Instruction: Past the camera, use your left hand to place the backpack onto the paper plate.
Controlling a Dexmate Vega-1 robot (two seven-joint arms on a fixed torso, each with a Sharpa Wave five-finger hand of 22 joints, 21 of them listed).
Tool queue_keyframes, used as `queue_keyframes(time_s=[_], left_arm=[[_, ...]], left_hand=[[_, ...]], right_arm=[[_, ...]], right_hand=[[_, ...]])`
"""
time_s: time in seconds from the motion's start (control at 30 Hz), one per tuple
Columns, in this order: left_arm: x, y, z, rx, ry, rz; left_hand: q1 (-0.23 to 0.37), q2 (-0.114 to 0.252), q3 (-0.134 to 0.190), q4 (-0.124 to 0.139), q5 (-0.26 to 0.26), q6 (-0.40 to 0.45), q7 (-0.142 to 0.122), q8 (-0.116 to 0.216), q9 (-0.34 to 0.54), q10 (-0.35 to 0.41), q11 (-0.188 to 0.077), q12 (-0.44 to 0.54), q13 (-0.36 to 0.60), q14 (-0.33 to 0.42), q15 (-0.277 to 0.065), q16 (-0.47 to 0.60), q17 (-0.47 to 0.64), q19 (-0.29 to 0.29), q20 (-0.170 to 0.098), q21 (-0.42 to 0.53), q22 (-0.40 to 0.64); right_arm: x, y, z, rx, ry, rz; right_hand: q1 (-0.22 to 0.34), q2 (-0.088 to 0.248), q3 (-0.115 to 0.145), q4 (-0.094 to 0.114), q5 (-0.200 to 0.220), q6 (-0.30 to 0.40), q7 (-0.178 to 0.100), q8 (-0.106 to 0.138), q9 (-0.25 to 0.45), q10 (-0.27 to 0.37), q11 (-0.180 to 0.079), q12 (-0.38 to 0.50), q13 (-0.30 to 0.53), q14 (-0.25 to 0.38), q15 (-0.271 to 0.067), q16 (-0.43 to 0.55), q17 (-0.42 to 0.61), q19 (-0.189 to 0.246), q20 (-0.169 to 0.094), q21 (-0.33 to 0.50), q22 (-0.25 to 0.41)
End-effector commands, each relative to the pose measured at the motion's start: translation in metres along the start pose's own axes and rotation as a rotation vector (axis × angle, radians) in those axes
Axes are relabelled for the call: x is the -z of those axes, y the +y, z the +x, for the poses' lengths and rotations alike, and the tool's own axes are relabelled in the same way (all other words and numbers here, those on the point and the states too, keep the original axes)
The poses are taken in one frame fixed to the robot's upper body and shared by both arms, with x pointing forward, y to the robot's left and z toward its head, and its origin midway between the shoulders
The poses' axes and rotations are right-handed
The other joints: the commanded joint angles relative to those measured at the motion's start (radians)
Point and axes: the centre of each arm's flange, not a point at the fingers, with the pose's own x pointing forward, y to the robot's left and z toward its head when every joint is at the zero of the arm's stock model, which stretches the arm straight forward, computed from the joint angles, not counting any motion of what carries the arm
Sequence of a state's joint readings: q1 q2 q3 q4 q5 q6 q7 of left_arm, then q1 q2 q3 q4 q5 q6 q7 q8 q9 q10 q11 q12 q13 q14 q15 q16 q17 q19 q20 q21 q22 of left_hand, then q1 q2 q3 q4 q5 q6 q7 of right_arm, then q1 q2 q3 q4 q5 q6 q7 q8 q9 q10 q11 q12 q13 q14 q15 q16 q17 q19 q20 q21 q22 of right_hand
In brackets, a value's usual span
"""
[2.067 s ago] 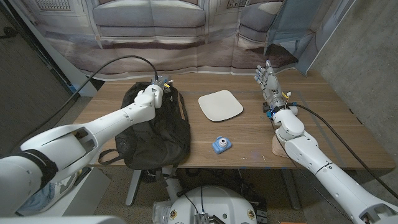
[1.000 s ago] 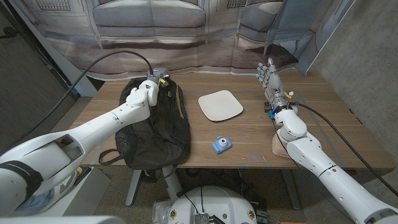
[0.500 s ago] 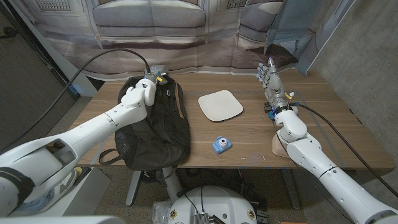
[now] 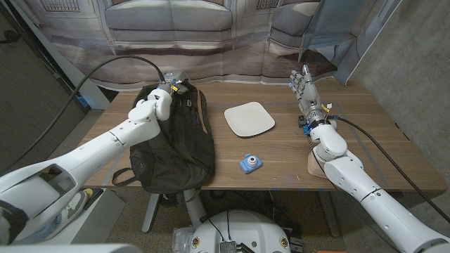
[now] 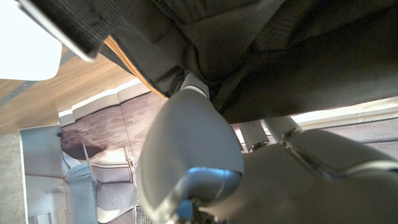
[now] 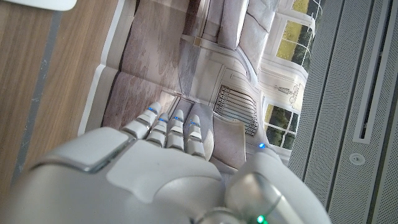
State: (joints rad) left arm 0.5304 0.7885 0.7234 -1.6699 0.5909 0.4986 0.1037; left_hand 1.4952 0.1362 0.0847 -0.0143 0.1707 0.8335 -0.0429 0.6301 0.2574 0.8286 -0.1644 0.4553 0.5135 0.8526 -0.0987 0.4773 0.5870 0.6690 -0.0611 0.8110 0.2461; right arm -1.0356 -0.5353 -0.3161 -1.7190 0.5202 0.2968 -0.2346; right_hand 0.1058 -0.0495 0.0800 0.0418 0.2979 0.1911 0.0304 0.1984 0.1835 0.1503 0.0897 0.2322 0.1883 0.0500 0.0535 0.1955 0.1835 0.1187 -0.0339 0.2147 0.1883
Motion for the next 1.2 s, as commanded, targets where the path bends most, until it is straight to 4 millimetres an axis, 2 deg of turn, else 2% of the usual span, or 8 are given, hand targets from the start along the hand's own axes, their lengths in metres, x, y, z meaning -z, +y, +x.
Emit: queue_keyframes(time_s=[0.03, 0.73, 1.0, 1.2], left_arm=[[0.001, 0.016, -0.005, -0.044, -0.019, -0.025], [-0.005, 0.031, -0.008, -0.083, -0.087, -0.099], [-0.011, 0.033, -0.019, -0.124, -0.114, -0.100], [-0.015, 0.042, -0.026, -0.127, -0.132, -0.097]], left_hand=[[-0.006, -0.002, 0.111, -0.111, 0.007, 0.013, 0.000, 0.007, 0.005, 0.013, -0.002, 0.006, 0.007, 0.017, -0.117, -0.002, 0.007, -0.007, -0.070, 0.017, -0.001], [-0.013, -0.004, 0.113, -0.109, 0.007, 0.018, 0.003, 0.013, 0.005, 0.017, 0.003, 0.004, 0.030, 0.027, -0.116, -0.019, 0.021, -0.020, -0.070, 0.059, -0.009], [-0.016, -0.005, 0.113, -0.108, 0.007, 0.016, 0.003, 0.014, 0.005, 0.015, 0.001, 0.001, 0.036, 0.031, -0.112, -0.024, 0.025, -0.026, -0.070, 0.070, -0.013], [-0.019, -0.005, 0.114, -0.107, 0.007, 0.016, 0.002, 0.013, 0.003, 0.019, 0.006, 0.001, 0.041, 0.030, -0.112, -0.029, 0.027, -0.033, -0.069, 0.078, -0.016]], right_arm=[[-0.003, 0.001, 0.000, 0.000, -0.005, -0.003], [-0.008, 0.000, -0.003, 0.015, -0.015, -0.010], [-0.011, 0.001, -0.004, 0.017, -0.021, -0.012], [-0.011, 0.002, -0.006, 0.021, -0.021, -0.009]], right_hand=[[0.002, 0.007, -0.002, -0.002, -0.004, 0.010, 0.000, 0.001, 0.005, 0.008, -0.001, -0.005, 0.002, 0.002, 0.004, -0.005, 0.005, 0.007, 0.004, -0.003, 0.002], [0.003, 0.009, -0.005, -0.003, -0.004, 0.010, 0.001, 0.001, 0.005, 0.008, -0.002, -0.006, 0.002, 0.002, 0.004, -0.005, 0.005, 0.008, 0.004, -0.004, 0.002], [0.003, 0.009, -0.006, -0.003, -0.004, 0.011, 0.001, 0.001, 0.005, 0.009, -0.001, -0.006, 0.002, 0.002, 0.004, -0.005, 0.005, 0.008, 0.005, -0.004, 0.002], [0.003, 0.010, -0.007, -0.003, -0.005, 0.019, -0.002, 0.004, 0.005, 0.011, -0.005, -0.005, 0.002, 0.005, 0.001, -0.004, 0.005, 0.008, 0.005, -0.004, 0.002]])
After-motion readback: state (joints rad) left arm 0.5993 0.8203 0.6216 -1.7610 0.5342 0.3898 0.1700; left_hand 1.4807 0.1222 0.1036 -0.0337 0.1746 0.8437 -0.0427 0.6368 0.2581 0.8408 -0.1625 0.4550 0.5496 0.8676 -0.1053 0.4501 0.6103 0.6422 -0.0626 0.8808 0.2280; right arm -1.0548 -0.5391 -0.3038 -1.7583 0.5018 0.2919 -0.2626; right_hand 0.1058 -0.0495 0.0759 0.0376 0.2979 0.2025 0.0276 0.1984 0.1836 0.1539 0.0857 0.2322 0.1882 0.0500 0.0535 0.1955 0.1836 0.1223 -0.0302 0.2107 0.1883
